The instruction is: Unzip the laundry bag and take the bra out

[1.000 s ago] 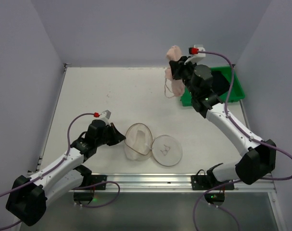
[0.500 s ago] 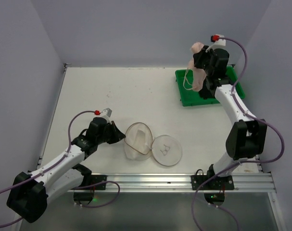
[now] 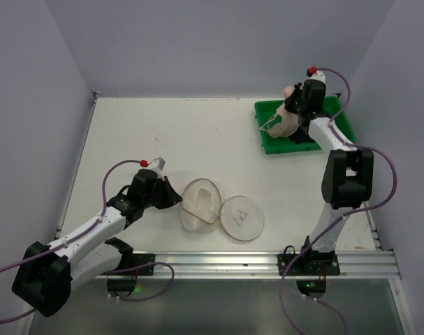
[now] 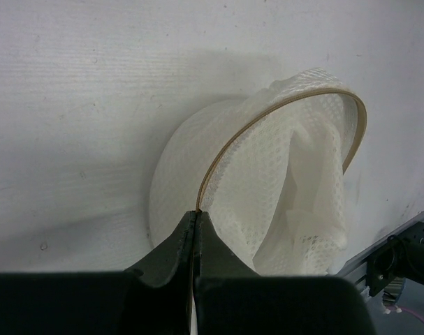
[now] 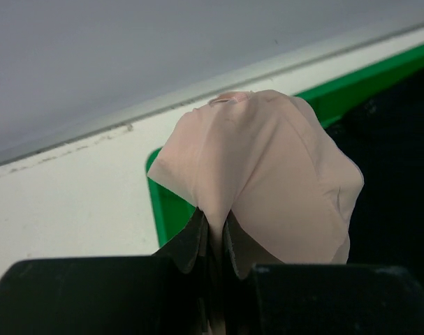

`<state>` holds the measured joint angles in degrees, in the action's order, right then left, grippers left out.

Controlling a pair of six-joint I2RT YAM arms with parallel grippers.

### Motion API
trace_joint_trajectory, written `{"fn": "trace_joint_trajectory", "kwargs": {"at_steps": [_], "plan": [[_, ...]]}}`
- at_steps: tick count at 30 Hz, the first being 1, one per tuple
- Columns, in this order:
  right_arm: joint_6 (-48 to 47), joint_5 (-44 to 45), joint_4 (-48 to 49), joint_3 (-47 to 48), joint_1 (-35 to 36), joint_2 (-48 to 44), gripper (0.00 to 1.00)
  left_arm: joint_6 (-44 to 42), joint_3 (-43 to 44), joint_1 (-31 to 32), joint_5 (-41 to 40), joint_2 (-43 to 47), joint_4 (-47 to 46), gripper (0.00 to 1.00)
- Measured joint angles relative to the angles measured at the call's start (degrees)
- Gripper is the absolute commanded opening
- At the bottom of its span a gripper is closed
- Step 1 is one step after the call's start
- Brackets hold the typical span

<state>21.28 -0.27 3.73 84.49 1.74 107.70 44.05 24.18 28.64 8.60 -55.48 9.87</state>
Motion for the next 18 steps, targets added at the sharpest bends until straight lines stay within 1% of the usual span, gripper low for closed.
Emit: {"fn": "trace_joint_trajectory", "kwargs": {"at_steps": [5, 7, 10, 13, 14, 17, 18], "plan": [[0.94, 5.70, -5.79, -0.15, -0.66, 1.86, 0.00, -0.33, 0.00, 0.00, 0.02, -1.20, -0.37, 0.00], [0.81, 7.30, -9.01, 1.51, -0.70, 2.86, 0.00, -0.35, 0.00, 0.00, 0.07, -1.79, -0.66, 0.00], [0.35, 8.48, -13.38, 6.45, -0.85, 5.79, 0.00, -0.39, 0.00, 0.00, 0.11, -2.67, -1.27, 0.00], [-1.03, 8.02, -19.28, 14.73, -0.90, 10.82, 0.01, -0.66, 0.00, 0.00, 0.11, -3.19, -1.51, 0.00], [-1.51, 7.56, -20.79, 17.84, -0.90, 12.72, 0.03, -0.76, 0.00, 0.00, 0.11, -3.21, -1.51, 0.00], [-2.38, 5.33, -25.29, 24.59, -0.90, 17.62, 0.21, -0.87, 0.02, 0.00, 0.07, -3.21, -1.64, 0.00], [-2.73, 4.63, -26.60, 25.88, -0.90, 18.84, 0.31, -1.07, 0.02, 0.00, 0.07, -3.21, -1.64, 0.00]]}}
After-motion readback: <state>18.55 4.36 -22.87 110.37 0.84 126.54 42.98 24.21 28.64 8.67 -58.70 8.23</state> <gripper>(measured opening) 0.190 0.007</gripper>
